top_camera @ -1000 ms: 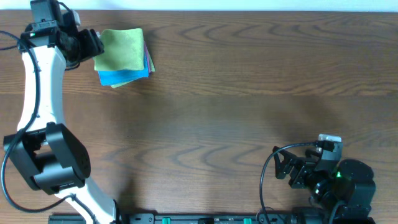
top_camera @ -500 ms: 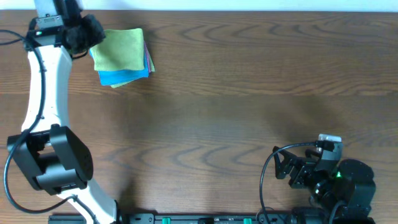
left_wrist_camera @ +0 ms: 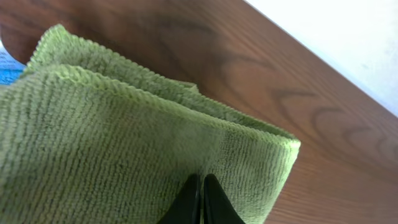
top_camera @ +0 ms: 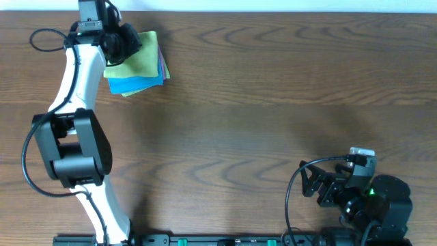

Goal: Fold the cloth

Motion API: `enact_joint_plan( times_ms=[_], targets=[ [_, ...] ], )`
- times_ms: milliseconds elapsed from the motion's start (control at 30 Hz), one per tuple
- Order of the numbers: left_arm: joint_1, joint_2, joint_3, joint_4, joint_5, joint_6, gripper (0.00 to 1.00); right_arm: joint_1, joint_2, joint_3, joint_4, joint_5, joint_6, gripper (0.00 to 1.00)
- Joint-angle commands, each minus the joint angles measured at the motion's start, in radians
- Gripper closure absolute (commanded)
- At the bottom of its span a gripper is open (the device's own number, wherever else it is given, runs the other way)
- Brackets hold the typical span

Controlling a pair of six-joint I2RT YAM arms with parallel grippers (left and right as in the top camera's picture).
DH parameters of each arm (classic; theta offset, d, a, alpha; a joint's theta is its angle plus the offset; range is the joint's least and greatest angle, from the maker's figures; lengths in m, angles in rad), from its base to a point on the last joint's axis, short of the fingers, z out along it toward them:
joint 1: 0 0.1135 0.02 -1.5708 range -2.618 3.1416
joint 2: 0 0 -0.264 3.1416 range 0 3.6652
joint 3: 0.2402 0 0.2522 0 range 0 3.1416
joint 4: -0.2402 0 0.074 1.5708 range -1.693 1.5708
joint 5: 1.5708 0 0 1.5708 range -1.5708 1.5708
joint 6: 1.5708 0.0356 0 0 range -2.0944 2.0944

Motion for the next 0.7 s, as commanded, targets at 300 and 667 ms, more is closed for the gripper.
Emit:
enact_joint_plan(
  times_ms=[300, 667],
  targets=[
    [0.003, 0.096, 0.021, -0.064, -0.101, -0.007, 0.94, -0.01, -0.006, -0.006, -0.001, -0.007, 0.011, 0.01],
    [0.004, 0.105, 0.031, -0.043, -0.122, 0.039, 0.94, -0.01, -0.006, -0.006, -0.001, -0.007, 0.011, 0.01]
  ],
)
